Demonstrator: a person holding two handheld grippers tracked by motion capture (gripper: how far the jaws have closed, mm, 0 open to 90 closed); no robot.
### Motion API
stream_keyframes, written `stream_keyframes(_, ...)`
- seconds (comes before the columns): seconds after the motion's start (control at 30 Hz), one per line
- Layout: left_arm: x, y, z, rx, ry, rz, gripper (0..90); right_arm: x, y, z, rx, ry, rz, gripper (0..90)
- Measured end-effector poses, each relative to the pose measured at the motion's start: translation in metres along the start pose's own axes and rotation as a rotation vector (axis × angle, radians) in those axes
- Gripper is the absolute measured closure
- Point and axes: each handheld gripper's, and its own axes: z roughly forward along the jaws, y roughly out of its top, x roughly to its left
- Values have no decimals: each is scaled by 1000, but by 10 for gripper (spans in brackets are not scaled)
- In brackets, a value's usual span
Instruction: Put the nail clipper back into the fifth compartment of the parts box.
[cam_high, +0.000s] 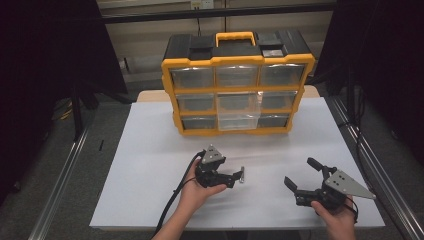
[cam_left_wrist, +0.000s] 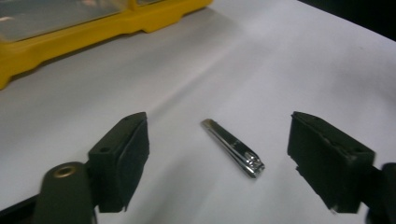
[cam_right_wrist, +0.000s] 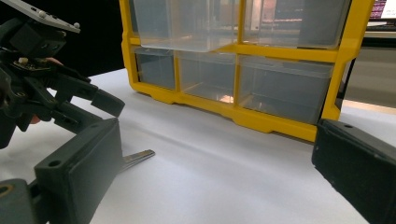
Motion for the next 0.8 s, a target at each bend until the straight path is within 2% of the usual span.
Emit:
stream_keyframes(0.07, -3, 1, 4, 15, -4, 23, 269, 0, 0, 0, 0, -1, 1, 18)
stream_keyframes(0.1, -4, 2, 6, 42, -3, 33, 269, 0, 0, 0, 0, -1, 1, 18)
stream_keyframes(0.13, -6, 2, 10, 47, -18, 24, 328, 0, 0, 0, -1, 0, 3, 18)
stream_keyframes(0.2, -6, 1, 13, 50, -31, 26, 340, 0, 0, 0, -2, 2, 3, 17)
stream_keyframes(0.23, -7, 1, 14, 74, -20, 34, 361, 0, 0, -1, 0, 1, 4, 18)
stream_keyframes(0.37, -9, -1, 20, 96, -28, 5, 423, -1, 0, -1, -6, 0, 0, 18)
stream_keyframes(0.4, -9, 0, 20, 114, -34, 9, 479, -1, 0, -1, -7, 0, -1, 18)
stream_keyframes(0.47, -10, -1, 22, 102, -46, -2, 499, -1, 0, -1, -7, 1, 0, 18)
stream_keyframes(0.5, -13, -1, 23, 115, -18, 8, 512, -1, 0, -1, -8, 1, 0, 18)
stream_keyframes(0.53, -13, 0, 22, 138, -28, 17, 529, -2, 0, -2, -6, 0, 5, 18)
stream_keyframes(0.57, -13, 0, 22, 138, -28, 17, 553, -2, 0, -2, -6, 0, 5, 18)
stream_keyframes(0.63, -15, 1, 24, 136, -39, -6, 567, -2, 0, -2, -7, 0, 4, 18)
stream_keyframes(0.67, -18, 2, 26, 142, -9, 3, 584, -2, 1, -2, -8, 4, 4, 18)
stream_keyframes(0.7, -18, 2, 26, 142, -9, 3, 587, -2, 1, -2, -8, 4, 4, 18)
stream_keyframes(0.73, -18, 1, 28, 144, -27, 2, 589, -1, 1, -2, -9, 4, 3, 18)
stream_keyframes(0.77, -18, 1, 28, 144, -27, 2, 595, -1, 1, -2, -9, 4, 3, 18)
stream_keyframes(0.8, -19, 1, 28, 168, -11, 9, 597, -2, 1, -2, -10, 3, 4, 18)
